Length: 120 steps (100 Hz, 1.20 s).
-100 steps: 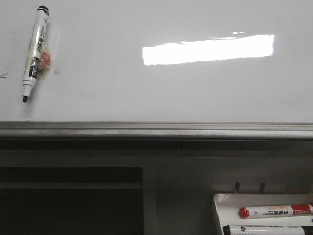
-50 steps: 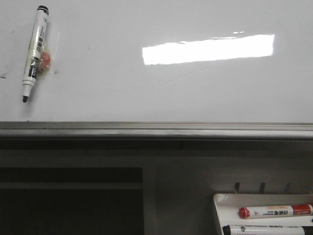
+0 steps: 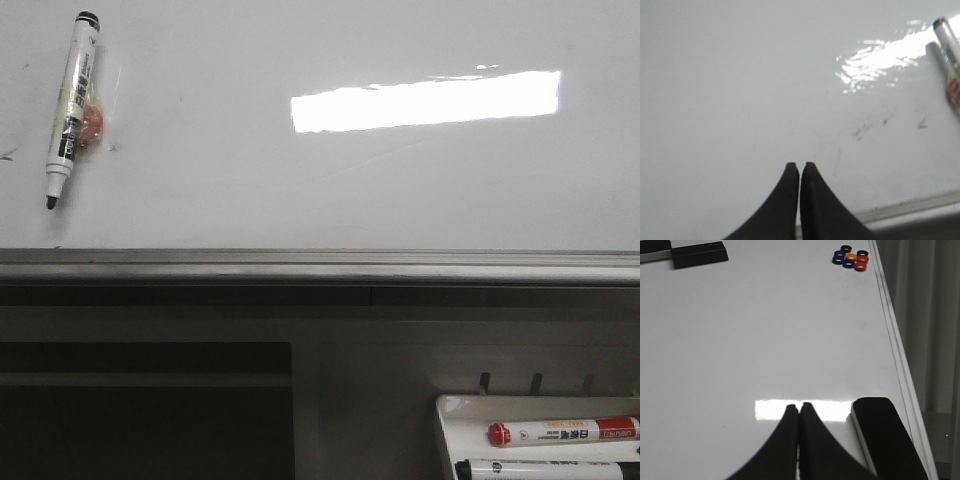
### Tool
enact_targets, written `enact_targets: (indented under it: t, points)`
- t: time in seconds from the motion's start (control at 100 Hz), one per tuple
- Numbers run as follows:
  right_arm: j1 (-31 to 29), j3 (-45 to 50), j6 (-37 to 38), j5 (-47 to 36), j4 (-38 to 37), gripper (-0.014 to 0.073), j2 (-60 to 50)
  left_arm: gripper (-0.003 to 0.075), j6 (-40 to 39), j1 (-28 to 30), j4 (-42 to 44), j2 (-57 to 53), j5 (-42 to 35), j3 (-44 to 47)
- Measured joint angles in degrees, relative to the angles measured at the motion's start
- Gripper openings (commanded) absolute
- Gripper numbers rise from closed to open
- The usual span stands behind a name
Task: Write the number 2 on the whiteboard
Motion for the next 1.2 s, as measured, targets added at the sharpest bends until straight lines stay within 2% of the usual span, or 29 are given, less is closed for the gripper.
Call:
enact_targets:
  t: [0.24,0.33,0.46,0.56,0.74,0.83,0.92,1.05,1.12,1.2]
  points:
    - [0.0,0.0,0.0,2.7,0.0,-0.0063,0.0,-0.002,0.0,0.0,-1.2,0.0,-5.2,0.0]
    - [0.0,0.0,0.7,7.8,2.0,-0.0063,0.0,-0.002,-0.3,0.0,-3.9,0.0,-7.0,0.0]
    - [0.0,0.0,1.9,15.2,9.4,-0.0063,0.0,-0.002,-1.5,0.0,-11.9,0.0,-7.7,0.0]
    - [0.0,-0.3,2.1,19.0,10.9,-0.0062,0.0,-0.002,-1.7,0.0,-16.7,0.0,-7.7,-0.2]
    - [0.0,-9.1,2.2,35.1,11.6,-0.0062,3.0,-0.002,-1.7,0.0,-20.5,0.0,-6.5,-3.7]
    - [0.0,-14.4,2.3,44.2,11.6,-0.0062,5.6,-0.002,-1.8,0.0,-21.1,0.4,-1.4,-7.4]
    - [0.0,-18.7,2.3,51.5,11.6,-0.0062,8.8,-0.002,-1.7,0.0,-21.2,2.9,8.3,-12.2]
    - [0.0,-22.7,2.4,56.9,12.3,-0.0062,12.5,-0.002,1.1,0.0,-20.4,9.5,22.2,-19.1]
    - [0.0,-23.5,2.4,57.7,12.9,-0.0062,13.3,-0.002,1.8,0.0,-20.4,12.6,25.2,-21.3]
    - [0.0,-23.6,2.4,58.5,13.1,-0.0062,13.4,-0.002,2.3,0.0,-20.9,15.4,25.0,-22.0]
